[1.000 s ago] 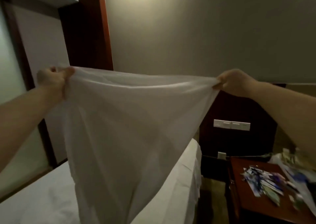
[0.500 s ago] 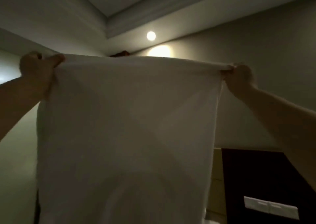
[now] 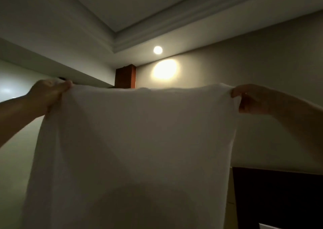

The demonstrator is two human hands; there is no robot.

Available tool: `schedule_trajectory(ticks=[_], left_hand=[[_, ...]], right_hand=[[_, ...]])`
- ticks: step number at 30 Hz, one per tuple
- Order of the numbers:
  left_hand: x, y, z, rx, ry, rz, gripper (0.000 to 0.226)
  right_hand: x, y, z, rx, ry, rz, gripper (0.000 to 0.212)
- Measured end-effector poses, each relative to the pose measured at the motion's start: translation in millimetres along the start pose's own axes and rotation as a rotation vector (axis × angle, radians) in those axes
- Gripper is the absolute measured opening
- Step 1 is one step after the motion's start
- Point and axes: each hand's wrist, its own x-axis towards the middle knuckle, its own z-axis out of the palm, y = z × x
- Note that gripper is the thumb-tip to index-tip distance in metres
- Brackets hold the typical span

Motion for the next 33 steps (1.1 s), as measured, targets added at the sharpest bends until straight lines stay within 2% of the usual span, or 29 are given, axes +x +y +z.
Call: schedule_trajectory(ticks=[1,3,4,5,7,9,10,11,12,13,14,16,18,21,24,25,27,28,30,33], left_hand=[[-7.9,-10.0,4.9,0.06,-0.062,-0.015,0.028],[-21.1,-26.0,13.8,0.17,-0.069,-0.016,0.034],[-9.5,-36.6,13.8,0.23,-0.037,-0.008,0.036],[39.7,-72.4,3.1,0.269,-0.034,-0.021,0.041],[167.1,-144.6,-29.5,0.245,-0.014,-0.048,0.066],[230.0,-150.2,-42.4,0.095,0.093,-0.029,0.076],[204.5,-131.0,-32.5,0.02,0.079,-0.014,0.069],[143.5,-94.1,-4.7,-0.041,0.027,-0.016,0.055],[71.8,-46.6,25.9,0.017,0.02,-0.05,0.042],[14.5,-10.3,49.2,0.097,0.046,-0.002,0.034],[-12.5,-0.6,58.3,0.164,0.082,0.039,0.031],[-14.2,14.4,53.9,0.232,0.242,0.076,0.038],[5.1,36.5,38.7,0.13,0.333,0.074,0.048],[19.6,71.0,16.1,-0.016,0.334,0.076,0.048],[19.3,77.0,8.6,-0.051,0.295,0.098,0.037],[14.2,79.3,7.3,-0.033,0.307,0.079,0.044],[6.7,83.7,0.8,-0.082,0.251,0.024,0.059],[2.1,84.7,-4.9,-0.147,0.183,-0.029,0.059],[-12.7,86.1,-20.1,-0.234,0.043,-0.165,0.045],[-44.1,76.3,-31.4,-0.2,-0.137,-0.282,0.026]], right_hand=[[-7.5,8.4,-3.4,-0.043,-0.083,0.038,0.02],[-13.9,27.3,-13.3,-0.141,-0.212,0.093,0.049],[-11.4,28.7,-16.7,-0.222,-0.228,0.092,0.05],[-4.1,23.3,-18.8,-0.297,-0.206,0.061,0.047],[17.8,-3.0,-19.4,-0.312,-0.033,-0.129,0.04],[40.1,-27.3,-18.8,-0.199,0.181,-0.376,0.032],[49.9,-29.2,-19.4,-0.152,0.248,-0.445,0.033],[54.8,-23.6,-19.0,-0.165,0.263,-0.468,0.035],[56.6,-8.5,-18.5,-0.256,0.247,-0.435,0.037],[56.7,9.1,-18.2,-0.389,0.235,-0.388,0.039],[59.0,23.1,-17.6,-0.513,0.249,-0.361,0.04],[64.6,24.1,-14.0,-0.616,0.393,-0.442,0.04],[68.4,3.0,-7.0,-0.537,0.559,-0.563,0.036],[64.2,-23.8,-5.1,-0.318,0.537,-0.612,0.021],[54.8,-22.2,-3.8,-0.374,0.539,-0.623,0.029],[52.3,-20.3,-1.8,-0.374,0.569,-0.624,0.03],[49.7,-17.8,0.3,-0.287,0.577,-0.606,0.038],[45.7,-16.4,1.2,-0.245,0.548,-0.586,0.042],[35.6,-11.7,2.6,-0.185,0.487,-0.552,0.046],[18.8,12.5,10.1,-0.132,0.465,-0.523,0.044]])
